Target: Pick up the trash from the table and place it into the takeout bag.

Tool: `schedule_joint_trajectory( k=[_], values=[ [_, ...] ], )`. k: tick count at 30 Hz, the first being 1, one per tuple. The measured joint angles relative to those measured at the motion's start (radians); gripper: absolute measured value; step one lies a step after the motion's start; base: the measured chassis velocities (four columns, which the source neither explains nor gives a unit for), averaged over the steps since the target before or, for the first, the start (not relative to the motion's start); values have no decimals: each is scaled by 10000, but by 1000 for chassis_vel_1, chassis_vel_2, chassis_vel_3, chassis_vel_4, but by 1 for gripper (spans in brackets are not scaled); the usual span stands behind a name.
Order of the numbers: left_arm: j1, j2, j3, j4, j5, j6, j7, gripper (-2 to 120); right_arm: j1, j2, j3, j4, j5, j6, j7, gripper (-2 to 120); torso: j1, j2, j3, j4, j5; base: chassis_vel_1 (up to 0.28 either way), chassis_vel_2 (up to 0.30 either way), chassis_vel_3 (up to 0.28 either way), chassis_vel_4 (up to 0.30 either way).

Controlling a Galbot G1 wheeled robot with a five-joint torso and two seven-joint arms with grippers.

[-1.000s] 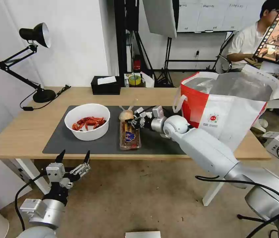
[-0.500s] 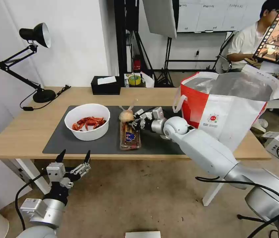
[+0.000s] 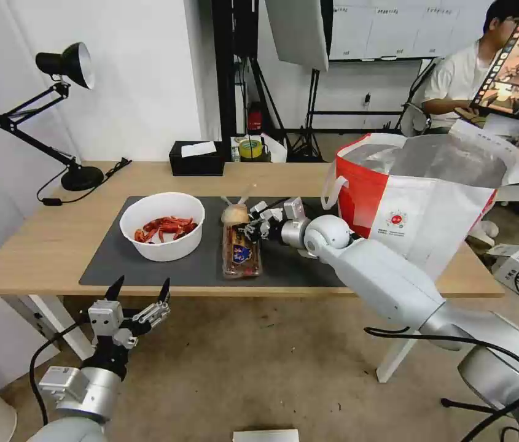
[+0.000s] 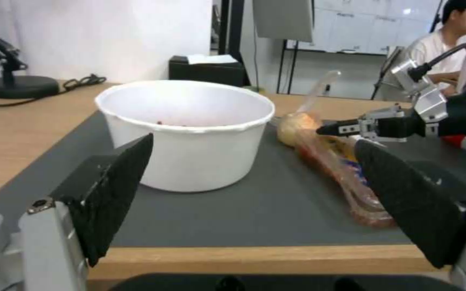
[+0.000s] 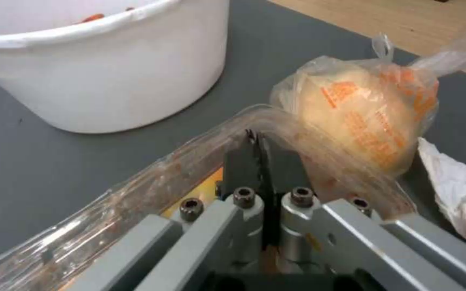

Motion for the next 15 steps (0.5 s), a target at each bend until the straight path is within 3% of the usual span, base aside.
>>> schedule_joint_trajectory(
  k=[7, 9, 10, 13, 14, 15],
  values=[
    [-435, 621, 228, 122, -1033, 323, 2, 100, -59, -176, 81, 351, 151, 6, 63, 0, 0, 0, 0, 1, 0, 0, 0, 0, 0],
    [-964, 1260, 465, 191, -2618, 887, 7, 100, -165, -315, 214, 695, 324, 23, 224, 0, 0, 0, 0, -2, 0, 0, 0, 0, 0],
    [-964, 1260, 465, 191, -2618, 887, 7, 100, -165, -315, 214, 695, 324, 23, 224, 0, 0, 0, 0, -2, 0, 0, 0, 0, 0],
    [-1647, 2088, 651, 180, -5118, 1952, -285, 100, -238, -424, 300, 1025, 480, 44, 337, 0, 0, 0, 0, -1, 0, 0, 0, 0, 0],
    [-1647, 2088, 651, 180, -5118, 1952, -285, 100, -238, -424, 300, 1025, 480, 44, 337, 0, 0, 0, 0, -1, 0, 0, 0, 0, 0],
    [-1791, 2298, 688, 175, -5792, 2174, -402, 100, -253, -444, 308, 1093, 510, 50, 357, 0, 0, 0, 0, -1, -1, 0, 0, 0, 0]
  ],
)
